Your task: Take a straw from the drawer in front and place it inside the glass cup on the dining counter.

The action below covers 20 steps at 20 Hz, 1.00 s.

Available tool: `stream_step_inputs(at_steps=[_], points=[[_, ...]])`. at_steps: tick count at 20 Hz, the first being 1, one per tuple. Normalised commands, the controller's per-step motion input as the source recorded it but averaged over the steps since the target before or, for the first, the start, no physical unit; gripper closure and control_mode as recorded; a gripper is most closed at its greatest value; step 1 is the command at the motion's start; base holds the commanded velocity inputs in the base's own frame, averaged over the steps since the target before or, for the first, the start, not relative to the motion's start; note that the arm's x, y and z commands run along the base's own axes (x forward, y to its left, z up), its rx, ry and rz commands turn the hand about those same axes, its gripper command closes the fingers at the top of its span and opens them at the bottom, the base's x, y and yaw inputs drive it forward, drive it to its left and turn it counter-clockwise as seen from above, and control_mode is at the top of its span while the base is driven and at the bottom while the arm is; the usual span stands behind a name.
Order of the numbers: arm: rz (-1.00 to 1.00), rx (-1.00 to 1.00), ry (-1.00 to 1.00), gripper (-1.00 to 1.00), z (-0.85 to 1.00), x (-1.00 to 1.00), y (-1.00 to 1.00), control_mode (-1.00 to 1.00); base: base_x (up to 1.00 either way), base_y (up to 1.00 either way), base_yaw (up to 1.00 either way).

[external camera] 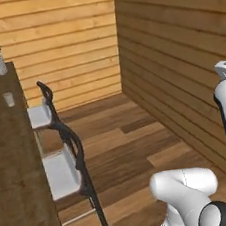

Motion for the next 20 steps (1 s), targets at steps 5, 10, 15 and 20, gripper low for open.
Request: stream_step_inputs(at_steps=[5,10,15,20], points=[[0.0,0.0,0.0,1.0,0.0,0.0,0.0,1.0,0.95,-0.61,0.45],[0.0,0.0,0.0,1.0,0.0,0.0,0.0,1.0,1.0,-0.48,0.5],[0.0,0.0,0.0,1.0,0.0,0.0,0.0,1.0,0.96,-0.49,0.51],[0.0,0.0,0.0,1.0,0.0,0.0,0.0,1.0,0.83,-0.57,0.51]])
